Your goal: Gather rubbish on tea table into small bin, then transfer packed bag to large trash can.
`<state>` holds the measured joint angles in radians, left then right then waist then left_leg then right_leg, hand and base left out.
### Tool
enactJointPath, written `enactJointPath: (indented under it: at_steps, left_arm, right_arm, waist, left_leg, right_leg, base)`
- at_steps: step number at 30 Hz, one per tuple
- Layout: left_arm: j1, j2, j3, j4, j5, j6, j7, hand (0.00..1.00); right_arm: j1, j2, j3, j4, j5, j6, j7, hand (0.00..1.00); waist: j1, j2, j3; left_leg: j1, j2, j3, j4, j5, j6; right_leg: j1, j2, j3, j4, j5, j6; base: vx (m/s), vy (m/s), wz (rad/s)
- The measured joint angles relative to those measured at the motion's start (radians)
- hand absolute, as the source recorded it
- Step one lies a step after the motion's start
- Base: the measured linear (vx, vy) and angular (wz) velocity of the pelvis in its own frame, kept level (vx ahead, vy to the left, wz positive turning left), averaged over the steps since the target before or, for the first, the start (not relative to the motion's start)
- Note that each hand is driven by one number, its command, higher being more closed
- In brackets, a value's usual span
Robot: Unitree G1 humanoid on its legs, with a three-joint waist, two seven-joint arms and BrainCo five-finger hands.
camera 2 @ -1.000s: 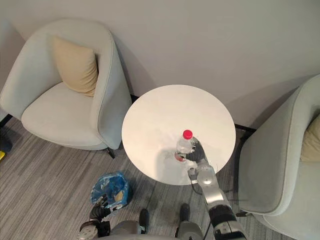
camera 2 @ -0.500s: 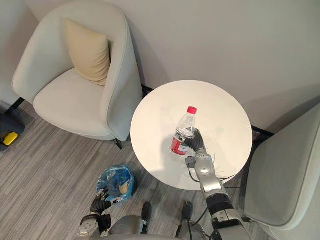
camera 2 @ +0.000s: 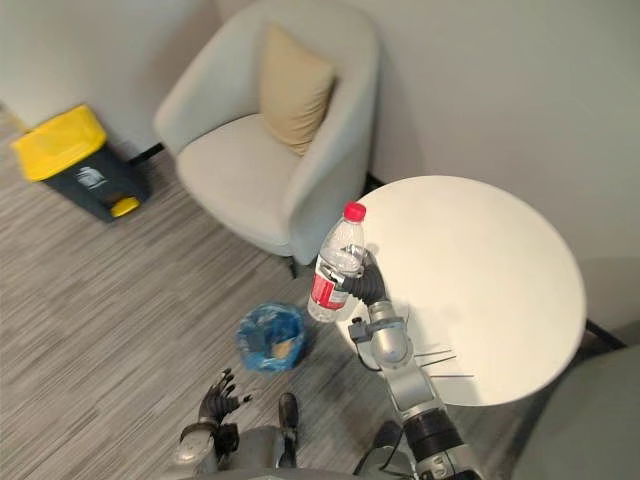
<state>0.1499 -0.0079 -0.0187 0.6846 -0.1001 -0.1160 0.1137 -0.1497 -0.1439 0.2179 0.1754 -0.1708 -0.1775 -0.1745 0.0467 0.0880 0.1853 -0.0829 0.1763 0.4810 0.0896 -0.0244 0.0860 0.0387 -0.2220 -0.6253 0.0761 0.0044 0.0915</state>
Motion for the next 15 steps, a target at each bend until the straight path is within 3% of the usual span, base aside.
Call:
enactJointPath:
  at_steps: [1, 2, 3, 5, 7, 8, 9, 11, 12, 14, 15]
  left_arm:
    - [-0.001, 0.002, -0.016, 0.001, 0.009, -0.003, 0.0, 0.0]
    - [-0.001, 0.007, -0.022, 0.001, 0.019, -0.006, 0.0, 0.0]
    - [0.001, 0.019, -0.024, 0.007, 0.031, -0.006, 0.0, 0.0]
    - [0.005, 0.028, -0.029, 0.018, 0.034, -0.006, 0.0, 0.0]
    - [0.025, 0.031, -0.046, 0.023, 0.034, -0.003, -0.002, 0.0]
    - [0.03, 0.031, -0.056, 0.023, 0.034, -0.003, -0.002, 0.0]
    - [0.033, 0.036, -0.061, 0.023, 0.035, -0.005, -0.003, 0.0]
    - [0.032, 0.047, -0.063, 0.024, 0.035, -0.005, -0.003, 0.0]
    - [0.03, 0.062, -0.061, 0.024, 0.035, -0.005, -0.003, 0.0]
    - [0.025, 0.09, -0.056, 0.024, 0.035, -0.006, -0.002, 0.0]
    - [0.027, 0.095, -0.057, 0.03, 0.034, -0.006, -0.002, 0.0]
  right_arm:
    - [0.0, -0.005, -0.009, 0.0, -0.005, 0.0, -0.001, 1.0]
    - [0.0, -0.004, -0.012, -0.002, -0.015, 0.0, -0.001, 1.0]
    - [0.002, 0.003, -0.011, -0.003, -0.033, -0.001, 0.0, 1.0]
    - [0.011, 0.014, -0.011, -0.003, -0.037, -0.001, 0.002, 1.0]
    - [0.05, 0.032, -0.011, -0.003, -0.04, 0.004, 0.003, 1.0]
    - [0.061, 0.031, -0.012, -0.003, -0.043, 0.007, 0.004, 1.0]
    - [0.085, 0.027, -0.012, -0.003, -0.052, 0.011, 0.004, 1.0]
    - [0.104, 0.028, -0.011, -0.003, -0.061, 0.011, 0.004, 1.0]
    - [0.112, 0.034, -0.01, -0.003, -0.068, 0.011, 0.005, 1.0]
    - [0.112, 0.036, -0.011, -0.008, -0.068, 0.011, 0.005, 1.0]
    - [0.113, 0.036, -0.011, -0.009, -0.068, 0.011, 0.005, 1.0]
  waist:
    - [-0.02, 0.012, -0.008]
    - [-0.024, 0.007, -0.011]
    - [-0.024, -0.015, -0.014]
    - [-0.019, -0.033, -0.015]
    - [-0.019, -0.047, -0.008]
    - [-0.022, -0.046, -0.007]
    - [-0.032, -0.044, -0.002]
    - [-0.036, -0.037, 0.007]
    - [-0.038, -0.036, 0.012]
    - [-0.044, -0.047, 0.031]
    - [-0.052, -0.05, 0.033]
  left_leg:
    - [0.018, -0.004, 0.016, -0.018, 0.057, -0.05]
    - [0.034, -0.03, -0.005, -0.047, 0.073, -0.074]
    - [0.04, -0.065, -0.022, -0.077, 0.082, -0.084]
    - [0.038, -0.087, -0.035, -0.081, 0.081, -0.082]
    - [0.036, -0.124, -0.072, -0.051, 0.048, -0.057]
    - [0.036, -0.131, -0.087, -0.035, 0.033, -0.055]
    - [0.038, -0.143, -0.127, 0.007, -0.003, -0.039]
    - [0.039, -0.136, -0.175, 0.036, -0.033, -0.031]
    - [0.041, -0.138, -0.21, 0.031, -0.033, -0.03]
    - [0.041, -0.152, -0.271, 0.031, -0.033, -0.031]
    - [0.039, -0.16, -0.291, 0.032, -0.032, -0.033]
  right_leg:
    - [0.026, -0.025, -0.042, 0.025, -0.013, 0.018]
    - [0.041, -0.042, -0.06, 0.028, -0.011, 0.028]
    - [0.045, -0.062, -0.071, 0.025, -0.001, 0.045]
    - [0.047, -0.081, -0.082, 0.029, 0.004, 0.053]
    - [0.047, -0.15, -0.089, 0.127, 0.003, 0.054]
    - [0.04, -0.172, -0.079, 0.18, -0.002, 0.043]
    - [-0.028, -0.224, 0.045, 0.371, -0.015, -0.07]
    - [-0.099, -0.168, 0.258, 0.467, -0.097, -0.046]
    - [-0.143, -0.1, 0.37, 0.48, -0.155, -0.024]
    - [-0.21, 0.009, 0.509, 0.436, -0.191, -0.012]
    - [-0.222, 0.032, 0.536, 0.407, -0.194, 0.0]
  base:
    - [0.06, 0.207, 0.97]
    - [0.07, 0.269, 0.91]
    - [0.05, 0.214, 0.46]
    - [0.04, 0.155, 0.3]
    - [0.08, 0.172, 0.52]
    - [0.11, 0.229, 0.75]
    - [0.07, 0.187, 0.73]
    - [0.05, 0.112, 0.71]
    - [0.06, 0.04, 0.72]
    - [0.08, 0.018, 0.92]
    - [0.1, -0.036, 1.36]
